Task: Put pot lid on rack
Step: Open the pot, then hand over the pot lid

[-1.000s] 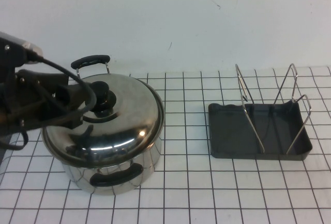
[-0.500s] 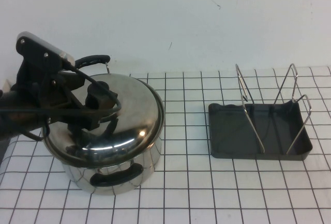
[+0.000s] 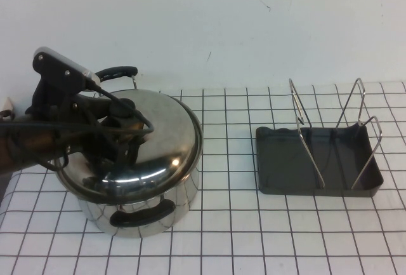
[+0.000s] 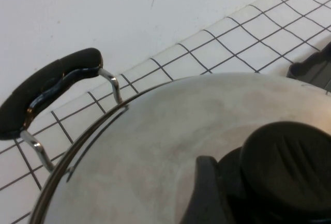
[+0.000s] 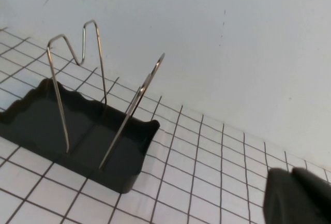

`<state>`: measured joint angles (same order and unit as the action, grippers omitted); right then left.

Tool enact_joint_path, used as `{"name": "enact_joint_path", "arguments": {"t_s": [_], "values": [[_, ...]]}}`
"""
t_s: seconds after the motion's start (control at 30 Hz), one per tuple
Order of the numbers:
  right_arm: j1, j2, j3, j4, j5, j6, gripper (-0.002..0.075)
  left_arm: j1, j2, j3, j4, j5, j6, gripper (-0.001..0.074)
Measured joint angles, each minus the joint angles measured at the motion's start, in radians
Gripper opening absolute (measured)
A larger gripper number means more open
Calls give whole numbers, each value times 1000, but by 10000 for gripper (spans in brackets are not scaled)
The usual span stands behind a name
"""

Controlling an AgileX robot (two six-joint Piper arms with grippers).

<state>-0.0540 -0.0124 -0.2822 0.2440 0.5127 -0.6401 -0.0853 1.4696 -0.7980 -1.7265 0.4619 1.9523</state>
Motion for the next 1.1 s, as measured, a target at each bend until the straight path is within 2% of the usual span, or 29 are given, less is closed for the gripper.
{"name": "enact_joint_path", "arguments": {"t_s": [0.4, 0.43, 0.47, 0.5, 0.83, 0.97, 1.1], "values": [[0, 0, 0, 4, -23, 0, -3, 0, 9, -17, 22, 89, 7, 461], [0, 0, 0, 6, -23, 0, -3, 0, 4, -19, 24, 94, 7, 417], [0, 0, 0, 8, -23, 0, -3, 0, -3, -24, 24, 101, 10, 324], [0, 0, 0, 12, -23, 0, -3, 0, -9, -23, 29, 106, 16, 341], [0, 0, 0, 63, -31, -6, -3, 0, -54, -23, 36, 183, 26, 337], [0, 0, -2, 204, -87, -8, -3, 0, -88, -32, 44, 275, 28, 337], [0, 0, -43, 481, -118, -8, -3, 0, -125, -81, 59, 432, -23, 337]]}}
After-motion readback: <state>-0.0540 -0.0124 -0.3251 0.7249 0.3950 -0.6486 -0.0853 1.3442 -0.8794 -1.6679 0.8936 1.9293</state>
